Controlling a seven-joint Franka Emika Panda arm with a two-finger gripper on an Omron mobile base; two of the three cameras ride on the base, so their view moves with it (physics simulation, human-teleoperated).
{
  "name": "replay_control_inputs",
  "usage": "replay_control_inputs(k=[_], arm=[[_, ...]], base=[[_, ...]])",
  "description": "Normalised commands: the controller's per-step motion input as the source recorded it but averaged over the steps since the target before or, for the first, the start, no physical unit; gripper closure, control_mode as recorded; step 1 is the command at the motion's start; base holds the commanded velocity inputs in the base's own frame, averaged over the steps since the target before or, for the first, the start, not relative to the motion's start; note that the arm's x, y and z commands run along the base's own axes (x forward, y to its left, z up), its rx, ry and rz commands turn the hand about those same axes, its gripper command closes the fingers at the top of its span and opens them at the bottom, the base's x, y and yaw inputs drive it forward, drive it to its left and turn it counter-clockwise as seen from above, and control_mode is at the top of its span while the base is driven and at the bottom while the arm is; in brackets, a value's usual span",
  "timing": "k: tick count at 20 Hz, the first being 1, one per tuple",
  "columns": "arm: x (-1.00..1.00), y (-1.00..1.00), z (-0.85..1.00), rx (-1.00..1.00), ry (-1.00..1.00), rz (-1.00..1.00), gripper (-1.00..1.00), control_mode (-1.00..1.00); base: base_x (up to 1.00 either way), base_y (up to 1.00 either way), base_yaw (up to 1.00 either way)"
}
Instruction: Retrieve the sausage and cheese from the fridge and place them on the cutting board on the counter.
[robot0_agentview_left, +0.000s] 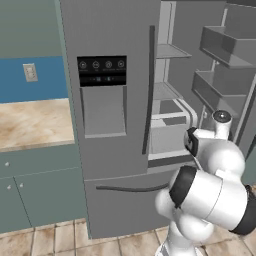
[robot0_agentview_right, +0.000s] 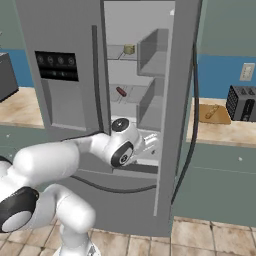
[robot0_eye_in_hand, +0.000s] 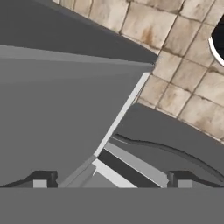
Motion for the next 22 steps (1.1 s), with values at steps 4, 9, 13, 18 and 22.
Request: replay_control_inputs(k=[4,9,13,18,22], arm=[[0.0,-0.69,0.0,0.17,-0.06,-0.2,-1.0,-1.0],[0.0,-0.7,0.0,0.15,-0.06,-0.2,-1.0,-1.0],[0.0,-0.7,0.02,0.13,-0.05,-0.22,-1.0,-1.0],[-0.08,-0.17,0.0,0.15,-0.01,-0.1,-1.0,-1.0],[-0.17,0.47,0.03,0.04,0.01,0.06,-1.0,-1.0]], base=[[0.0,0.0,0.0],[0.0,0.0,0.0],[0.0,0.0,0.0],[0.0,0.0,0.0],[0.0,0.0,0.0]])
